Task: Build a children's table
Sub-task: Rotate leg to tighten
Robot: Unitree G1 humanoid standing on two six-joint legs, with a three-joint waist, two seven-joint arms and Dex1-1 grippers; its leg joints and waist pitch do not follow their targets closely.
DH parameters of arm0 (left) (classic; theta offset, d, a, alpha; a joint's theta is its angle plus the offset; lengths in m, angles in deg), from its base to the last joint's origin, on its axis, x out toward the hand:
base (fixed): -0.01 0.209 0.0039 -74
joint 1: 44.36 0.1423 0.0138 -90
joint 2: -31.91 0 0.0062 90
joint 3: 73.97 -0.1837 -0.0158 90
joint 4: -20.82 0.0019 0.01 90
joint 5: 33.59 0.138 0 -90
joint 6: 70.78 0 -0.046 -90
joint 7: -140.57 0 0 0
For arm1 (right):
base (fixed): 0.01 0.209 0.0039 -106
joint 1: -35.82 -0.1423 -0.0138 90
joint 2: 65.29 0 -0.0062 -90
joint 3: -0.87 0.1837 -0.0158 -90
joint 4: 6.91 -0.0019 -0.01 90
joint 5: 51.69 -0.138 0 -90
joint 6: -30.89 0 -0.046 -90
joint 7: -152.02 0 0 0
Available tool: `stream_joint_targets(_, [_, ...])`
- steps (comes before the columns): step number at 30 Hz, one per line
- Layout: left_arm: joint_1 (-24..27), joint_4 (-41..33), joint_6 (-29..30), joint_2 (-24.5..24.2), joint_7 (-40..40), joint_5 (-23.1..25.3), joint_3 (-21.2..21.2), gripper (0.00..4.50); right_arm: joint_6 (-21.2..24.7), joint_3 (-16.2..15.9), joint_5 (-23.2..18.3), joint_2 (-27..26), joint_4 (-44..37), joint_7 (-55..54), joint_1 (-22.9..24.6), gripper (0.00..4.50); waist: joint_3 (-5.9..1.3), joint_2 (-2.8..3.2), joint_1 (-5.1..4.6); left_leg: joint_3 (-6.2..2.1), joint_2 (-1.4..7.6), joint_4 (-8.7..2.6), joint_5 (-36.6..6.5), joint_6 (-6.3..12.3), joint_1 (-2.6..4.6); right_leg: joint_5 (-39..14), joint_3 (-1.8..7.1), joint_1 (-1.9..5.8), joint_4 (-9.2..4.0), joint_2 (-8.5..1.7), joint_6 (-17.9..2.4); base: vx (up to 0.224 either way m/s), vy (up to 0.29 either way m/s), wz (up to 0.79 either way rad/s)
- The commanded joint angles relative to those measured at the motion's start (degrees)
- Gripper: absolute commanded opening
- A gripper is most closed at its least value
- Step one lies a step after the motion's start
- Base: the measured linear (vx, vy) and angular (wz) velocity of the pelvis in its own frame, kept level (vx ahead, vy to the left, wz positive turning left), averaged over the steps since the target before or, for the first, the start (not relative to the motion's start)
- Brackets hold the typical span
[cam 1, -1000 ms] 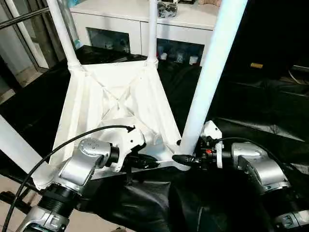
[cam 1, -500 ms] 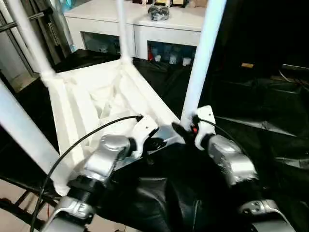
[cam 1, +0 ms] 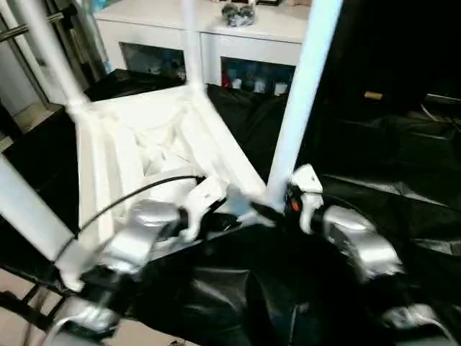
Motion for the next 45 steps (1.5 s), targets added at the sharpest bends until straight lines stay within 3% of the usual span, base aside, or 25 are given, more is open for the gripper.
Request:
stream_joint_targets(1, [0.01,-2.28,-1.61,0.69,-5.91,-3.20,-3.34,0.00,1.95,-3.13,-1.10,0.66,-1.51,6.55,0.74,3.71,-2.99,-0.57,0.28,-1.08,3.52,-3.49,-4.24,6.33,-0.08,-3.04,3.32,2.71,-4.15,-5.35,-13.09,0.000,0.000,0.00])
stream_joint_targets(7, [-0.10,-2.36,-1.95,-1.80,-9.24,-4.04,-3.20,0.00,3.31,-4.38,-2.07,4.79,-4.17,14.77,1.93,3.71,-2.95,-0.78,0.99,-0.92,3.65,-3.37,-3.73,6.46,0.17,-0.39,3.30,2.71,-3.81,-5.33,-14.77,0.000,0.000,0.00])
stream_joint_targets(9, [0.01,-2.60,-2.07,-2.29,-9.82,-4.34,-3.07,0.00,3.86,-4.76,-2.52,5.44,-4.51,15.77,2.08,3.37,-2.93,-0.82,1.20,-0.92,3.63,-3.35,-3.45,6.39,0.18,-0.36,3.30,2.73,-3.77,-5.38,-14.80,0.000,0.000,0.00])
stream_joint_targets(15, [1.02,-3.82,-1.80,-3.68,-12.40,-5.21,-3.02,0.00,5.94,-4.81,-4.32,5.85,-6.14,18.11,2.65,2.89,-2.92,-0.83,1.29,-0.96,3.71,-3.41,-3.79,5.88,0.18,-0.95,3.27,2.79,-3.77,-5.42,-14.90,0.000,0.000,0.00])
stream_joint_targets(20, [1.20,-3.57,-1.26,-3.17,-11.49,-5.44,-2.56,0.00,6.82,-5.03,-4.17,5.22,-6.79,17.78,3.34,2.70,-2.96,-0.88,1.30,-0.96,3.62,-3.35,-3.50,5.46,0.13,-1.18,3.30,2.81,-3.72,-5.44,-14.59,0.000,0.000,0.00])
stream_joint_targets(23, [0.92,-2.34,-1.53,-1.15,-7.49,-4.97,-1.34,0.00,5.17,-4.56,-1.32,2.96,-4.00,10.92,3.16,2.67,-2.69,-0.97,1.03,-0.98,3.52,-3.53,-4.83,4.58,0.09,-3.77,3.30,2.73,-4.09,-5.47,-14.27,0.000,0.000,0.00])
stream_joint_targets(25, [0.22,-0.88,-1.26,1.11,-2.75,-4.12,-0.28,0.00,4.15,-3.39,1.71,0.22,0.53,1.06,1.96,2.66,-2.23,-1.10,0.76,-1.04,3.38,-3.88,-7.76,2.91,0.16,-11.15,3.34,2.61,-4.95,-5.60,-12.75,0.000,0.000,0.00])
stream_joint_targets(26, [0.22,-0.88,-1.26,1.11,-2.75,-4.12,-0.28,0.00,4.15,-3.39,1.71,0.22,0.53,1.06,1.96,2.66,-2.12,-1.08,0.61,-1.10,3.32,-3.97,-8.32,2.43,0.06,-13.51,3.33,2.68,-5.16,-5.67,-12.09,0.000,0.000,0.00])
stream_joint_targets(28, [-0.70,0.69,-1.28,2.85,1.22,-2.87,0.23,0.00,4.10,-2.06,2.93,-2.03,3.39,-5.42,1.00,2.65,-2.22,-0.98,0.39,-1.21,3.28,-4.06,-9.47,1.43,0.42,-17.86,3.38,2.49,-5.58,-5.66,-10.49,0.000,0.000,0.00])
stream_joint_targets(29, [-0.70,0.69,-1.28,2.85,1.22,-2.87,0.23,0.00,4.10,-2.06,2.93,-2.03,3.39,-5.42,1.00,2.65,-2.22,-0.98,0.31,-1.23,3.27,-4.07,-9.58,1.27,0.41,-18.36,3.43,2.44,-5.64,-5.70,-10.24,0.000,0.000,0.00])
stream_joint_targets(30, [-2.10,2.85,-1.01,5.41,7.23,-1.14,0.92,0.00,4.73,-0.28,3.21,-4.92,5.73,-12.07,-0.11,2.65,-2.17,-0.86,-0.01,-1.16,3.27,-4.14,-9.98,0.97,0.49,-18.75,3.52,2.18,-5.79,-5.50,-9.88,0.000,0.000,0.00])
stream_joint_targets(33, [-3.48,4.66,-0.18,9.37,13.19,-0.43,1.61,0.00,6.18,3.68,3.15,-9.77,10.83,-25.12,-2.63,2.65,-2.34,-0.77,-0.22,-1.19,3.14,-4.10,-9.51,0.49,0.46,-18.87,3.55,2.14,-5.82,-5.59,-9.76,0.000,0.000,0.00])
stream_joint_targets(36, [-3.67,4.80,-0.04,11.02,14.30,-0.22,1.42,0.00,5.20,3.62,3.43,-11.55,12.26,-27.17,-3.25,2.65,-2.44,-0.67,-0.24,-1.30,3.25,-4.20,-9.82,0.66,0.27,-16.84,3.48,2.20,-5.67,-5.51,-9.69,0.000,0.000,0.00])
stream_joint_targets(39, [-3.27,3.97,-0.67,11.73,12.97,-0.47,0.39,0.00,3.80,2.60,3.43,-12.49,12.33,-25.80,-3.40,3.35,-2.47,-0.71,-0.20,-1.25,3.18,-4.15,-9.55,1.30,0.08,-14.88,3.52,2.32,-5.52,-5.53,-9.88,0.000,0.000,0.00])
stream_joint_targets(42, [-2.58,2.56,-1.35,11.01,10.10,-0.90,-0.71,0.00,4.79,3.36,0.69,-13.01,11.11,-21.34,-3.48,3.45,-2.48,-0.67,-0.07,-1.19,3.22,-4.11,-9.05,2.11,0.02,-13.84,3.56,2.38,-5.47,-5.56,-10.04,0.000,0.000,0.00])
stream_joint_targets(45, [-2.16,1.83,-1.76,9.75,8.14,-1.34,-1.14,0.00,4.50,2.39,0.61,-12.05,9.75,-18.03,-3.35,3.80,-2.56,-0.61,-0.08,-1.26,3.32,-4.13,-8.45,2.50,-0.08,-12.62,3.49,2.46,-5.29,-5.50,-10.26,0.000,0.000,0.00])
